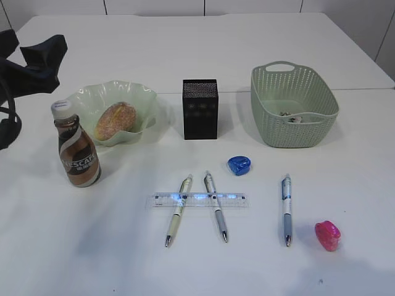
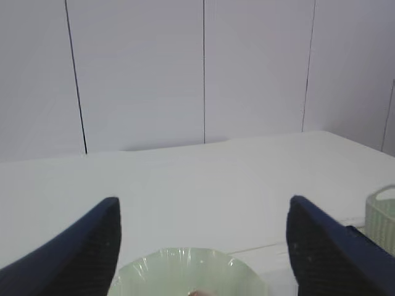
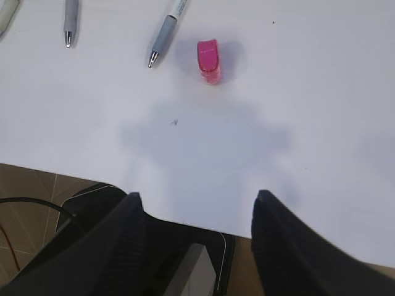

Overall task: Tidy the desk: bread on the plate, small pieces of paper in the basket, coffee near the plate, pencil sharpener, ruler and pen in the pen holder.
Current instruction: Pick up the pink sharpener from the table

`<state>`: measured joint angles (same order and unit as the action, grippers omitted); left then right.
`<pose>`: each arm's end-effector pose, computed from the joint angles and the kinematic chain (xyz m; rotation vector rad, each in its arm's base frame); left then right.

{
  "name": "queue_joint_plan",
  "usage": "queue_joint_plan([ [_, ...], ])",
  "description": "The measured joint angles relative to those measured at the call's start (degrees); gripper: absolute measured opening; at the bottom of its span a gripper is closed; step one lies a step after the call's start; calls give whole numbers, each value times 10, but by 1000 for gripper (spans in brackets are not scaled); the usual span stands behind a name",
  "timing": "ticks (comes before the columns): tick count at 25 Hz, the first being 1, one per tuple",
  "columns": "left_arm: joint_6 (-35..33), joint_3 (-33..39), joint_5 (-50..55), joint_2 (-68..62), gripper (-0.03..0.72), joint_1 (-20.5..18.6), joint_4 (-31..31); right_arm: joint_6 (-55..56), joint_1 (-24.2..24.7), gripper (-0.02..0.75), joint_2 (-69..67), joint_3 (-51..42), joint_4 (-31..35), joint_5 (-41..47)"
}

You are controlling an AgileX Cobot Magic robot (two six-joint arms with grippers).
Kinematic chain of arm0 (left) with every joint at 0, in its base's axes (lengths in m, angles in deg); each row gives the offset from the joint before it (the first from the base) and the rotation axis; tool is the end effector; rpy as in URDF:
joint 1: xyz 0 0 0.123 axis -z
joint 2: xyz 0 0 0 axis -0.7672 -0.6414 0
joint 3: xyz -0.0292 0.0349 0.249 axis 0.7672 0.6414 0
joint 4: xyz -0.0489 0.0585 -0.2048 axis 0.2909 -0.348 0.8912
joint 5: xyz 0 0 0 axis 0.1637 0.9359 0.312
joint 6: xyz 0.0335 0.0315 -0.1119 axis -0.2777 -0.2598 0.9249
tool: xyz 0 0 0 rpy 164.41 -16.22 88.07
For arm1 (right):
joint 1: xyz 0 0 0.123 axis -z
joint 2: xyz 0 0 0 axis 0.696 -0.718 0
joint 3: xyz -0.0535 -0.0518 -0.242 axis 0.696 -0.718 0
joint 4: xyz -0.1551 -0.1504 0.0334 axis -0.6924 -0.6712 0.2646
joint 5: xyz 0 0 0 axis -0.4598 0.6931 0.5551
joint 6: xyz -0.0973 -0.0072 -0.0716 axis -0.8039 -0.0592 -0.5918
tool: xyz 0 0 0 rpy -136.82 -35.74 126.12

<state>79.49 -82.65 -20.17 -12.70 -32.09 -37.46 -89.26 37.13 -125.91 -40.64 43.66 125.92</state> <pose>0.2850 -0.0819 0.2476 0.1486 1.4537 -0.2084 0.1160 0.0302 0.2355 -0.1614 2.6796 0.2242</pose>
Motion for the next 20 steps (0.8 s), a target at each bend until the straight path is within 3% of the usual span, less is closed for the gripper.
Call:
queue_joint_plan([
  [10, 13, 2, 305, 147, 592, 1, 0, 0, 0, 440, 0, 0, 0, 0],
  [20, 13, 3, 637, 297, 592, 41, 23, 0, 0, 440, 0, 0, 0, 0],
])
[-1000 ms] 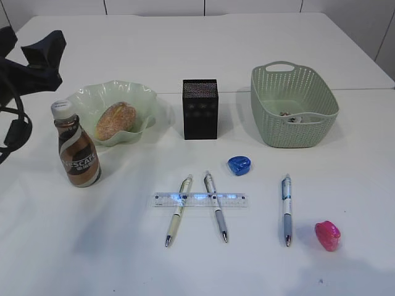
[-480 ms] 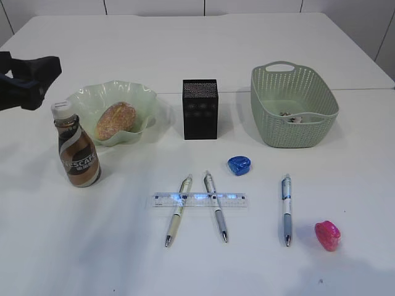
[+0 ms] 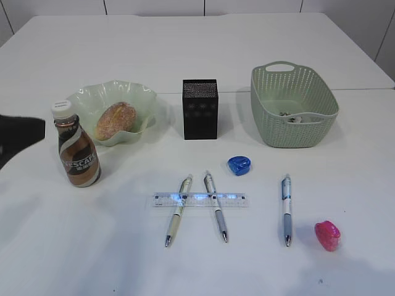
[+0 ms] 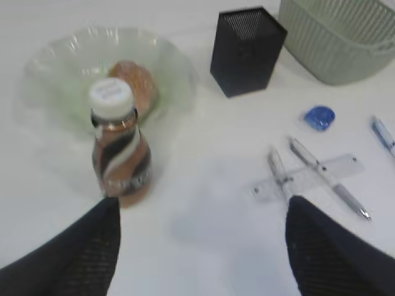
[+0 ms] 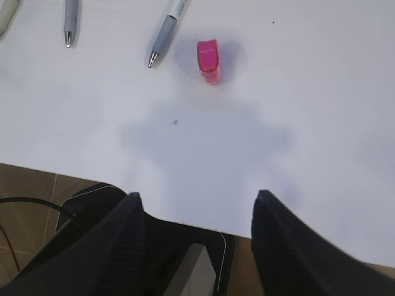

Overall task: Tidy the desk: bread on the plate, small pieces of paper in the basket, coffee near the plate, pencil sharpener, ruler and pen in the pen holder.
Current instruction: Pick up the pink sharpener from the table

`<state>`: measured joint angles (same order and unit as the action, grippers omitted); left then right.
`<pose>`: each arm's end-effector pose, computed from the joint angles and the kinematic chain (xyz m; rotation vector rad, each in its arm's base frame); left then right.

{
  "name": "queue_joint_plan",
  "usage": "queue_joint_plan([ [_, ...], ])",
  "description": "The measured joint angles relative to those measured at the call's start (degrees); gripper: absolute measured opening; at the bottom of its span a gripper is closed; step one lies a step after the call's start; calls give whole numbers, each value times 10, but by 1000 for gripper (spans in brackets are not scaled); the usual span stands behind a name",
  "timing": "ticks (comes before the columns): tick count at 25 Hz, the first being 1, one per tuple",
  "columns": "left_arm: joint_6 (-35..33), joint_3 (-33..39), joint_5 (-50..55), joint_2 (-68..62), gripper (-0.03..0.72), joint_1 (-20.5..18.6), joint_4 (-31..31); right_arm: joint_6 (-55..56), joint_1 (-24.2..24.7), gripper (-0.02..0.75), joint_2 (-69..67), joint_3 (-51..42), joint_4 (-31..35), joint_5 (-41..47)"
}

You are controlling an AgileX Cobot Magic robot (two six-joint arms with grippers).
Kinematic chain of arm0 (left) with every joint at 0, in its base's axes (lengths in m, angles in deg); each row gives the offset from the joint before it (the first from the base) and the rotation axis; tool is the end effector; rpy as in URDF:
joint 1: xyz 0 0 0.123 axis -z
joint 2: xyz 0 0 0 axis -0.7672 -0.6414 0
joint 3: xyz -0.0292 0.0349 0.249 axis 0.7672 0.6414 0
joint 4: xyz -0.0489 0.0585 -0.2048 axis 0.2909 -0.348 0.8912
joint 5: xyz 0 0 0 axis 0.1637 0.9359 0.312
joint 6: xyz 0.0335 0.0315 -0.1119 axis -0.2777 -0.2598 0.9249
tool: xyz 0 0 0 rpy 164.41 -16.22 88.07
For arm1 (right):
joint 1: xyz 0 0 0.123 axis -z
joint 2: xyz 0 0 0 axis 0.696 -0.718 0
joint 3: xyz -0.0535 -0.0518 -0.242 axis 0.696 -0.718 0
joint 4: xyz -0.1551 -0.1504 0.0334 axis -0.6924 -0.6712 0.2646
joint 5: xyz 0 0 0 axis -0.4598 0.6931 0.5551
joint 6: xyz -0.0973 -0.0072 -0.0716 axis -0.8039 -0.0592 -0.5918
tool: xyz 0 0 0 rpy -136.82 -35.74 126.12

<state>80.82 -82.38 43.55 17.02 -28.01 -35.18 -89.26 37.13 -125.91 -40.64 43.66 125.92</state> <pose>0.1891 -0.0800 0.2500 0.2898 2.0478 -0.3387 0.1160 0.0302 0.2355 -0.1614 2.6796 0.2242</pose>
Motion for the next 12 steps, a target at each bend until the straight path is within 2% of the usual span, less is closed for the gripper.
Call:
queue_joint_plan([
  [7, 1, 1, 196, 37, 592, 7, 82, 0, 0, 440, 0, 0, 0, 0],
  [12, 1, 1, 316, 37, 561, 7, 92, 0, 0, 440, 0, 0, 0, 0],
])
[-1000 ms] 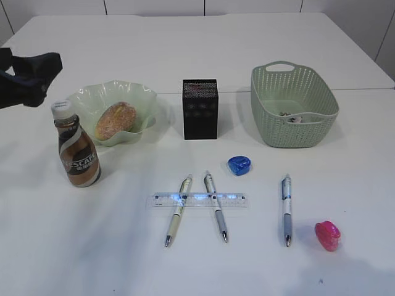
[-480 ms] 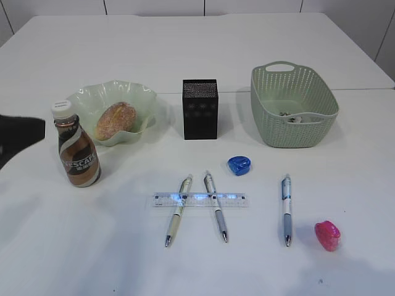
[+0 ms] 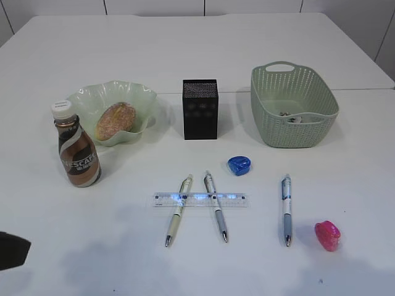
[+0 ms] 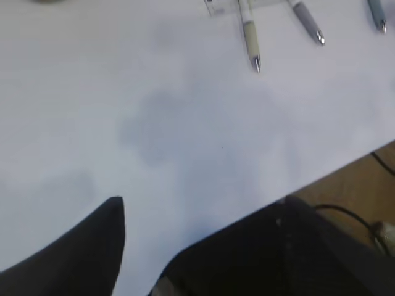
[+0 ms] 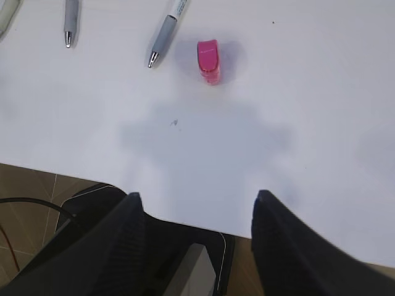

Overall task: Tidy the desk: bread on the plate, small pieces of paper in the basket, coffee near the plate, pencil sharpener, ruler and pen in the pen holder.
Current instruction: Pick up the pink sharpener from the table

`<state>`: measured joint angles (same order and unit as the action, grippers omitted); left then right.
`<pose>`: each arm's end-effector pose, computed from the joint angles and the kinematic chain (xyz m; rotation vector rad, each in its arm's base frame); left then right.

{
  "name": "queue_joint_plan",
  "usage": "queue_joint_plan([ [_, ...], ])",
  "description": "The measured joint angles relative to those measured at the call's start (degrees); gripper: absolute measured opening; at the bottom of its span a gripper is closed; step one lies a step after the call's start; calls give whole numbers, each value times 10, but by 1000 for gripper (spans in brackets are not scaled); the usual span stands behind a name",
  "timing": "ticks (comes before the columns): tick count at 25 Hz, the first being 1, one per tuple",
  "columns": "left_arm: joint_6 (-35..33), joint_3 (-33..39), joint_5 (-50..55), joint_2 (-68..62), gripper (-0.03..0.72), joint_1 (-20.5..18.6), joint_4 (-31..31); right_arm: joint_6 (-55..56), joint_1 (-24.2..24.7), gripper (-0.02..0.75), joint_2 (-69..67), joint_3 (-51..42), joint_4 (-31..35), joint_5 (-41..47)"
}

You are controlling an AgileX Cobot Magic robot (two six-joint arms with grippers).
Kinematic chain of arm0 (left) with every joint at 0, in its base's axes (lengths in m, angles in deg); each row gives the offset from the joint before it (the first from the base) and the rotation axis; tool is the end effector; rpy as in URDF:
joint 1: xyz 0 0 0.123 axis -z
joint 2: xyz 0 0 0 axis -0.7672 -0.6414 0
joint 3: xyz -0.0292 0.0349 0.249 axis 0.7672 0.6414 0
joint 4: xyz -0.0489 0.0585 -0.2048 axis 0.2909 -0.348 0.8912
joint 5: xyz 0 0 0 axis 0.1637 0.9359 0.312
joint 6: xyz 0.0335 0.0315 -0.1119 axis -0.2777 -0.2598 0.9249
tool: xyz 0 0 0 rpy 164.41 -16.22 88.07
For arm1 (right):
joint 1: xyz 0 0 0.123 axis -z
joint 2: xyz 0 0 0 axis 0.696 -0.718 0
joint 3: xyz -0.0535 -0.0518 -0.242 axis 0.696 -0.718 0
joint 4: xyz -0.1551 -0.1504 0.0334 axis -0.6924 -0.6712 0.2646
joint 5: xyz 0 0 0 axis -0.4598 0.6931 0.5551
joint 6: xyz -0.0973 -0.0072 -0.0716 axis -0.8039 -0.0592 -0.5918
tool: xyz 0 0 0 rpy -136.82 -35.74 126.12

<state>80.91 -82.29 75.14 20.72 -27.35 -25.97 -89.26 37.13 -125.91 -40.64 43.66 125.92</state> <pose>0.1338 -0.0823 0.2153 0.3220 2.5425 -0.4934 0.1160 0.0302 0.2355 -0.1614 2.6796 0.2242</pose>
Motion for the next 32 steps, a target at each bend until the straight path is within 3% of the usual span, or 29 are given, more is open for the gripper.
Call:
queue_joint_plan([
  [10, 0, 0, 106, 0, 523, 0, 0, 0, 0, 440, 0, 0, 0, 0],
  [20, 0, 0, 144, 0, 410, 0, 25, -5, 0, 440, -4, 0, 0, 0],
  [25, 0, 0, 145, 0, 398, 0, 25, -10, 0, 440, -58, 2, 0, -3],
  [32, 0, 0, 145, 1, 398, 0, 25, -13, 0, 440, -185, 99, -7, -11],
])
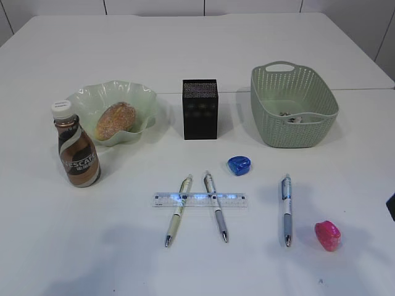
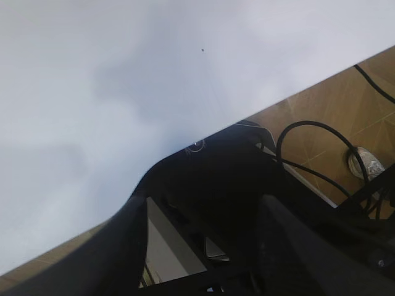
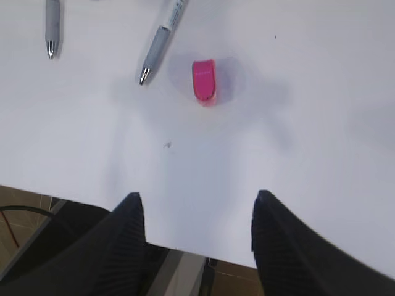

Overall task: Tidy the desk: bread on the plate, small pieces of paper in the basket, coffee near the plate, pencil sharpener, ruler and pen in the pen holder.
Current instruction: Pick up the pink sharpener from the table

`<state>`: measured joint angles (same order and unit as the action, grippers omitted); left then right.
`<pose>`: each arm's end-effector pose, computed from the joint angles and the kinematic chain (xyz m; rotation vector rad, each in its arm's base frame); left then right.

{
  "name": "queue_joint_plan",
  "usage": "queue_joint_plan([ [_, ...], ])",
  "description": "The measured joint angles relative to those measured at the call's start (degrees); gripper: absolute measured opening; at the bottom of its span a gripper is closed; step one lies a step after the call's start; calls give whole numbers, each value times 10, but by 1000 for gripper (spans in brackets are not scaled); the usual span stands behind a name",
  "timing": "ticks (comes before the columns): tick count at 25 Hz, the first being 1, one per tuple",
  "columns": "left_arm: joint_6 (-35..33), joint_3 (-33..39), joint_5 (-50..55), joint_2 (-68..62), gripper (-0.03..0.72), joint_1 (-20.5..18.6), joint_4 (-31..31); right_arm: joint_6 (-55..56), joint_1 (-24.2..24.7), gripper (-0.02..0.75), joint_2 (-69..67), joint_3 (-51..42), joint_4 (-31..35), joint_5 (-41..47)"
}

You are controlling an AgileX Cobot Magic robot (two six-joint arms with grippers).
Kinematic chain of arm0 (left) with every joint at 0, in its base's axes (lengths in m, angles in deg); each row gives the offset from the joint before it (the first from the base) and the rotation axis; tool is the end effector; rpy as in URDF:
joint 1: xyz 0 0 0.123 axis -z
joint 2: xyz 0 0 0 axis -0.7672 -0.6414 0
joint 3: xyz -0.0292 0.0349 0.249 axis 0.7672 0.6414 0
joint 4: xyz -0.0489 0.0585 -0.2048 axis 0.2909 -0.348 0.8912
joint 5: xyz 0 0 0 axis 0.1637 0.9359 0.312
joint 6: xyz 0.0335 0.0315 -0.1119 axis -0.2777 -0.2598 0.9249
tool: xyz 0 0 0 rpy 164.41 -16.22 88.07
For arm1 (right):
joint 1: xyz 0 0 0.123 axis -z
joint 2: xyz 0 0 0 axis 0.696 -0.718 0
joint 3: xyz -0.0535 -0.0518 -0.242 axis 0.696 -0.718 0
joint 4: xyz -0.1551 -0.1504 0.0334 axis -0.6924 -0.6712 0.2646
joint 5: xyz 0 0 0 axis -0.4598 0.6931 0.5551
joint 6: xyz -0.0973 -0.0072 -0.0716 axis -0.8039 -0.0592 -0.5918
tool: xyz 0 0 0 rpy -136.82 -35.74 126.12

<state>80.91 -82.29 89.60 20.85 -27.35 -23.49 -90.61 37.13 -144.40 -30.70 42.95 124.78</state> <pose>0.1052 -0.0813 0.2040 0.3836 2.7846 -0.5430 0.1736 0.0357 0.2346 -0.1919 2.8067 0.1970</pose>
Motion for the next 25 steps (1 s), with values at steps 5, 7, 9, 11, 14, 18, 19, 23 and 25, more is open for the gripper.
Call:
queue_joint_plan([
  [5, 0, 0, 0, 0, 398, 0, 0, 1, 0, 440, -76, 55, -28, 13],
  [7, 0, 0, 0, 0, 398, 0, 0, 2, 0, 440, -100, 66, -31, 18],
  [9, 0, 0, 0, 0, 398, 0, 0, 2, 0, 440, -123, 73, -32, 23],
  [11, 0, 0, 0, 0, 398, 0, 0, 3, 0, 440, -151, 82, -33, 33],
  [14, 0, 0, 0, 0, 398, 0, -1, 3, 0, 440, -176, 95, -33, 40],
  [18, 0, 0, 0, 0, 399, 0, -1, 6, -33, 440, -208, 122, -43, 50],
  [19, 0, 0, 0, 0, 399, 0, -1, 9, -46, 440, -213, 126, -48, 51],
  [23, 0, 0, 0, 0, 399, 0, -1, 32, -81, 440, -220, 136, -74, 53],
  [25, 0, 0, 0, 0, 399, 0, -1, 45, -95, 440, -224, 137, -89, 53],
])
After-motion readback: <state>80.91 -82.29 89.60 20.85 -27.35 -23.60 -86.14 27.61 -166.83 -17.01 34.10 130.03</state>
